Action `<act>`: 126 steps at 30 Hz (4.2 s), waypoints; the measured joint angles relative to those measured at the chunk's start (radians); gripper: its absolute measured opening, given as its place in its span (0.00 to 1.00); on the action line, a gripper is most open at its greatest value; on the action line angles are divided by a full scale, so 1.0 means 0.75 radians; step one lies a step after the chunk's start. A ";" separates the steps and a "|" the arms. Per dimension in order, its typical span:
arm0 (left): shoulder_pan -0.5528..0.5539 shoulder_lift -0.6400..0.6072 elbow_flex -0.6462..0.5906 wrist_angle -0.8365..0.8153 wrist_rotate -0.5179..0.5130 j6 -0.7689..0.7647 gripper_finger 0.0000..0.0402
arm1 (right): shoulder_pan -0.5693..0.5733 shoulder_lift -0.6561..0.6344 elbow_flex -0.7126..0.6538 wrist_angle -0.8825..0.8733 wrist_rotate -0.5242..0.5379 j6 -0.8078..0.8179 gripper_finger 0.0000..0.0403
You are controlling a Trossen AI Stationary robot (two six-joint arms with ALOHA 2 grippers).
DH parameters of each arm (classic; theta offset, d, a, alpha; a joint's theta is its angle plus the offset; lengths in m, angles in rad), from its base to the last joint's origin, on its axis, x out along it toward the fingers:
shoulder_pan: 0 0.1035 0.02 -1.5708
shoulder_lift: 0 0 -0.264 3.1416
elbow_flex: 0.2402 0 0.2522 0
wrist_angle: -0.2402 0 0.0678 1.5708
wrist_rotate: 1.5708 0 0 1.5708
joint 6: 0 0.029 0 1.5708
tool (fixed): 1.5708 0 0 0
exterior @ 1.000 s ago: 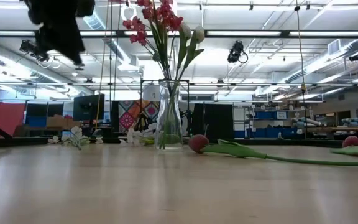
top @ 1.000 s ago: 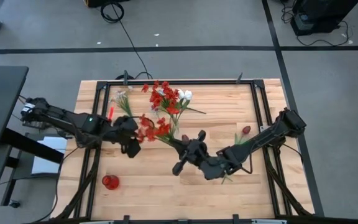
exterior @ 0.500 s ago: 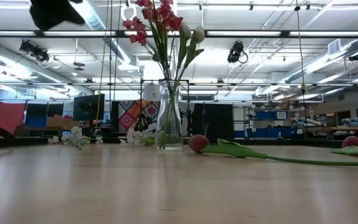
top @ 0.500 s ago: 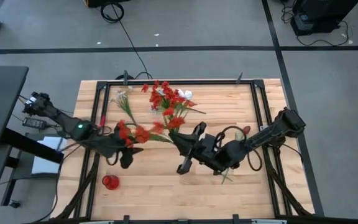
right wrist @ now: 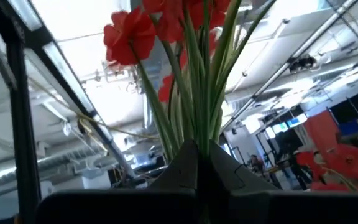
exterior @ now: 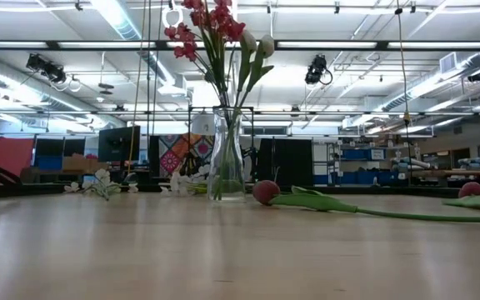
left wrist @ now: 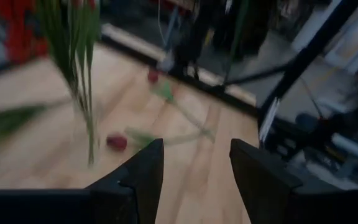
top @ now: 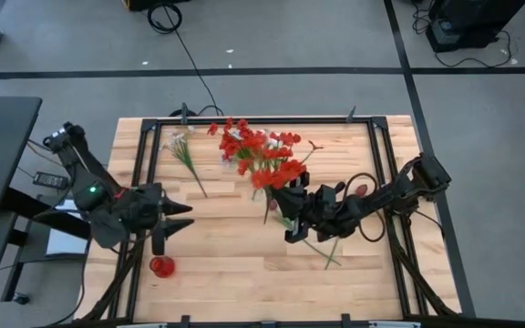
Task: Sort flowers into vase by color
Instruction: Put the orange flowers into the transparent vase, then put the right white flowers into the red vase
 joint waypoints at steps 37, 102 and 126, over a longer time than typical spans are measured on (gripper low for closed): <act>0.930 0.380 0.000 1.196 0.976 0.894 0.24 | -0.343 0.002 0.001 -0.316 -0.600 0.436 0.04; 1.000 0.693 -0.313 1.525 0.431 1.006 0.33 | -0.371 -1.025 0.002 -1.655 -0.173 -0.328 0.37; 0.865 0.251 -0.311 0.510 0.443 0.425 0.45 | -0.653 -1.128 0.001 -2.353 -0.095 0.423 0.37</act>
